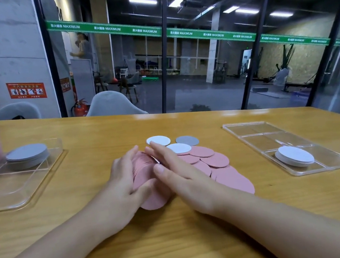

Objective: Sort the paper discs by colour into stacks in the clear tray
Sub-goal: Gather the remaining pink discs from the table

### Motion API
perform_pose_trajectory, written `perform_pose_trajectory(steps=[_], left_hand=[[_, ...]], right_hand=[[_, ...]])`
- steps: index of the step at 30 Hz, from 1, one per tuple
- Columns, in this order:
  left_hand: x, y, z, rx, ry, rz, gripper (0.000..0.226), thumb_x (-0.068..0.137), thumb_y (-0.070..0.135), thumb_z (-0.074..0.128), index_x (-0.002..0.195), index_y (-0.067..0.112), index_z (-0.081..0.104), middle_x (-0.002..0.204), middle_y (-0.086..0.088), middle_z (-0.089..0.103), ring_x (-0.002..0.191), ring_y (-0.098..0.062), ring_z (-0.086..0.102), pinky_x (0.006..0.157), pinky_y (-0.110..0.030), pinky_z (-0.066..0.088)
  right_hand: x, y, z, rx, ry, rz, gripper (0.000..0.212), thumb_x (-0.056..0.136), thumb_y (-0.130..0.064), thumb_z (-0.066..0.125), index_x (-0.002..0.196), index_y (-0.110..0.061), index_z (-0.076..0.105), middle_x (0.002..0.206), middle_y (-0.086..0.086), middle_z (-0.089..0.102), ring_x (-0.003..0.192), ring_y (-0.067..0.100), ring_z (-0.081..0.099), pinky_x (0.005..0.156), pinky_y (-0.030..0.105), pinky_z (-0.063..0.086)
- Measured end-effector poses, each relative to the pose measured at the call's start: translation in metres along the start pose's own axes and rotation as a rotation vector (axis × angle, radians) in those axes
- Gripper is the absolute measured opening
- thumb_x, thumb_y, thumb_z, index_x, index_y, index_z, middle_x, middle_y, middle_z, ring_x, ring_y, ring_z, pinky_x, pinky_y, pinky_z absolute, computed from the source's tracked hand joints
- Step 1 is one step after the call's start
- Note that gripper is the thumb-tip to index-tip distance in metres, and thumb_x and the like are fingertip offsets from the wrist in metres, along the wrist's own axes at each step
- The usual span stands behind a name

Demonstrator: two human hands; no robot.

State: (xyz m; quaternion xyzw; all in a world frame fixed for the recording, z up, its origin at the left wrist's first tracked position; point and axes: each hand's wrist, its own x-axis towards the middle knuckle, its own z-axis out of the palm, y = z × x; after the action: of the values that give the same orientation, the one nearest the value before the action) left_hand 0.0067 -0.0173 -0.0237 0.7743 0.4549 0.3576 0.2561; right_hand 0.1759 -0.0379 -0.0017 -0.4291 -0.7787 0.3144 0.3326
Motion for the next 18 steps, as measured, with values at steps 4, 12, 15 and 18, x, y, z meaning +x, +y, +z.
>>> perform_pose_trajectory(steps=[4, 12, 15, 18], left_hand=[[-0.002, 0.003, 0.0, 0.031, -0.016, -0.011, 0.075, 0.091, 0.038, 0.052, 0.147, 0.035, 0.002, 0.136, 0.021, 0.013, 0.117, 0.01, 0.021, 0.094, -0.01, 0.018], [-0.002, 0.005, -0.002, 0.049, -0.031, -0.013, 0.075, 0.09, 0.044, 0.051, 0.146, 0.039, 0.001, 0.135, 0.022, 0.015, 0.117, 0.005, 0.028, 0.091, -0.013, 0.024], [-0.002, 0.005, -0.001, 0.06, -0.028, -0.008, 0.075, 0.089, 0.046, 0.05, 0.146, 0.039, 0.002, 0.135, 0.022, 0.016, 0.117, 0.005, 0.03, 0.092, -0.014, 0.025], [-0.001, 0.005, -0.001, 0.063, -0.021, -0.001, 0.075, 0.088, 0.048, 0.051, 0.145, 0.04, 0.002, 0.135, 0.022, 0.018, 0.117, 0.004, 0.031, 0.092, -0.015, 0.026]], right_hand=[[0.008, 0.018, -0.027, -0.274, 0.221, 0.093, 0.041, 0.098, -0.035, 0.041, 0.139, -0.031, 0.036, 0.135, -0.026, 0.039, 0.121, -0.008, 0.037, 0.103, 0.008, 0.025], [0.008, 0.074, -0.094, -0.491, 0.472, 0.443, 0.051, 0.093, -0.027, 0.053, 0.14, -0.011, 0.039, 0.145, 0.004, 0.04, 0.135, 0.019, 0.033, 0.107, 0.03, 0.026], [0.015, 0.08, -0.091, -0.447, 0.339, 0.474, 0.069, 0.089, -0.041, 0.057, 0.146, -0.014, 0.029, 0.15, 0.005, 0.031, 0.139, 0.02, 0.029, 0.113, 0.035, 0.025], [0.021, 0.083, -0.086, -0.404, 0.207, 0.446, 0.07, 0.088, -0.05, 0.055, 0.147, -0.026, 0.025, 0.151, -0.003, 0.032, 0.137, 0.015, 0.032, 0.113, 0.04, 0.028]])
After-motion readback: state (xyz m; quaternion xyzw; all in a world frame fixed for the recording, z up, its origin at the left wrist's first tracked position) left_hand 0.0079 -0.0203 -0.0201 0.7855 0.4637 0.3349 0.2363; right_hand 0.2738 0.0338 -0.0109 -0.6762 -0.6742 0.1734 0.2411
